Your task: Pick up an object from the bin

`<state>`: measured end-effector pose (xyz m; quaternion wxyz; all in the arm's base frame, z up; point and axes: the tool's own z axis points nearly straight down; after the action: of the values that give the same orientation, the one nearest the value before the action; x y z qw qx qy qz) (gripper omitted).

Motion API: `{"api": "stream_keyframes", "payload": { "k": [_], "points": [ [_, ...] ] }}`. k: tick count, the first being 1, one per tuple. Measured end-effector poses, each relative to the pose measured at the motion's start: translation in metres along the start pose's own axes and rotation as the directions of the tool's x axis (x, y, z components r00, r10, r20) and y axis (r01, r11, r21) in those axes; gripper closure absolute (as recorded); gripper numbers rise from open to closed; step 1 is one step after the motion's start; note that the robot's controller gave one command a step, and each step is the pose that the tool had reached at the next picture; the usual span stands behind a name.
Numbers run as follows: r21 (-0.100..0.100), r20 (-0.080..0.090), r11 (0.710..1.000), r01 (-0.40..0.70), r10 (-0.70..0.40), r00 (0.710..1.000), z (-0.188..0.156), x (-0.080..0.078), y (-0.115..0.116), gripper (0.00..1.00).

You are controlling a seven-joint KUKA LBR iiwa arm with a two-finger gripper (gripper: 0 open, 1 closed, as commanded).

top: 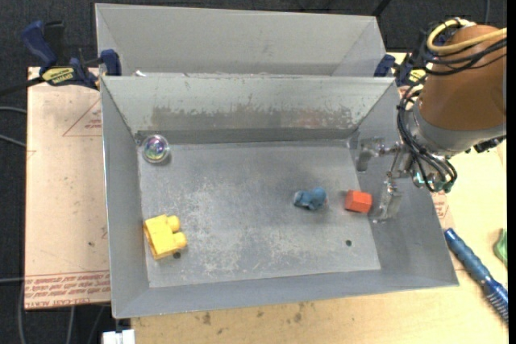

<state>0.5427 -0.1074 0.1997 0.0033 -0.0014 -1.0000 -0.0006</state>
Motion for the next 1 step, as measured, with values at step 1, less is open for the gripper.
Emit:
{"api": "stream_keyframes", "payload": {
  "k": [1],
  "points": [
    [-0.002, 0.001, 1.0, 0.019, -0.019, 1.0, 0.1269, -0.0322, 0.0538, 0.0]
  ]
}}
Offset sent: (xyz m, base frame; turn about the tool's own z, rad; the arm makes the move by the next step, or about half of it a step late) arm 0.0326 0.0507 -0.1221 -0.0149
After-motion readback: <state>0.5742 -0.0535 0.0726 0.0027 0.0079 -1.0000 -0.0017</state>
